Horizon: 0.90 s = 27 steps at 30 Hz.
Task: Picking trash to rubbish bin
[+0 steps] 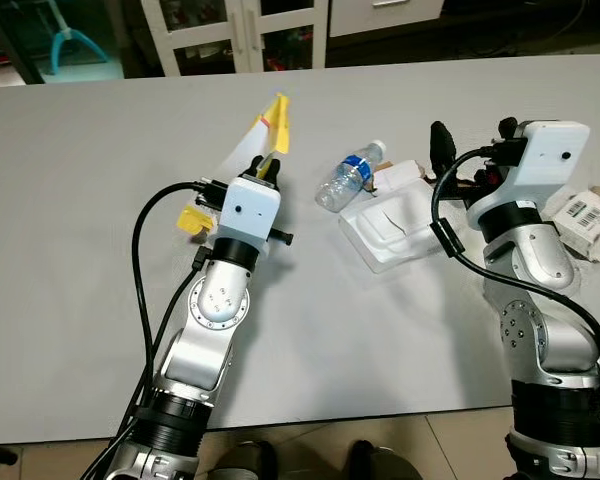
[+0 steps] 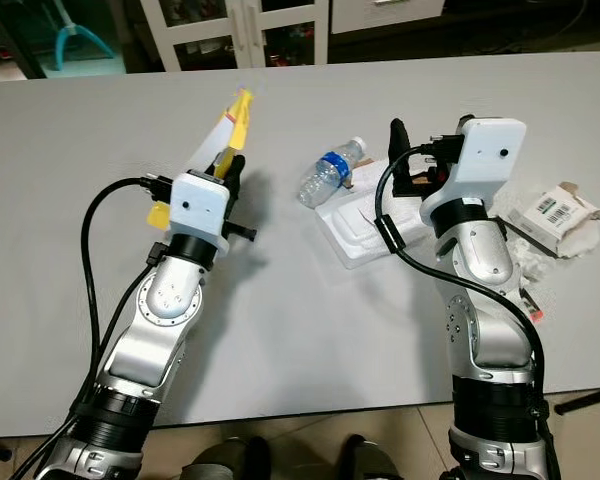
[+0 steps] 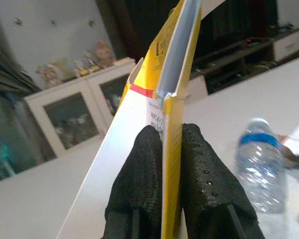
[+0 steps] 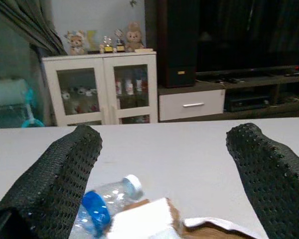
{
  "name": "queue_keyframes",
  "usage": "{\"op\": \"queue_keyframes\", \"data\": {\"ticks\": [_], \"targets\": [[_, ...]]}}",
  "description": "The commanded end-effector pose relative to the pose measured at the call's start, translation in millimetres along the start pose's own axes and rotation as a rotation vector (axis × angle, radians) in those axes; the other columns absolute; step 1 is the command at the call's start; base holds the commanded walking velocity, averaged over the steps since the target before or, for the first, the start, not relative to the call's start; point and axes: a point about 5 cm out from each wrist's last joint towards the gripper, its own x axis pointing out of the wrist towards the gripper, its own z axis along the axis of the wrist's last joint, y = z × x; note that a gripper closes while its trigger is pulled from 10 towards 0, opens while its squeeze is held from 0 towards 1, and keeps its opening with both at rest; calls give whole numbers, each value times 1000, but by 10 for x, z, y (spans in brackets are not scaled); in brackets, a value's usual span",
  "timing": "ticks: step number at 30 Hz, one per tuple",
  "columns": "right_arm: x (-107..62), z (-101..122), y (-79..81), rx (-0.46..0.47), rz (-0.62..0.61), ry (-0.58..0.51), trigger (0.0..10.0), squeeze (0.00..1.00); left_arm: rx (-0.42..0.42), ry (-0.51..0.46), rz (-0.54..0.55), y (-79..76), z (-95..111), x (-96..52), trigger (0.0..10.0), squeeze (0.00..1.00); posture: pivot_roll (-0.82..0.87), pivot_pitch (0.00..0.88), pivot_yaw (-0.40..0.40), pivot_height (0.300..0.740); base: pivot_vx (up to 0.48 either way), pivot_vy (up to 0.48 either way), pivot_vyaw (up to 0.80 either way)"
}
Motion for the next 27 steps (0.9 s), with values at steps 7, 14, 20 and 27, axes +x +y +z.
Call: {"op": "queue_keyframes", "data": {"ticks": [7,14,20,27], "targets": [[11,38,-93,-32,-37,7,10000,0,10,-18,-34,-20,17,99,10000,0,-29,205,33,740,0,0,0],[18,4,-134,-29,-68,18,10000,0,19,-26,-10,30,40,196,10000,0,-18,198,52,740,0,0,0],[15,-32,-112,-15,-68,31,10000,0,29,-21,1,56,33,195,10000,0,-9,201,53,740,0,0,0],[-4,-72,-91,-14,-46,53,10000,0,34,-20,8,46,38,159,10000,0,1,206,46,740,0,0,0]]}}
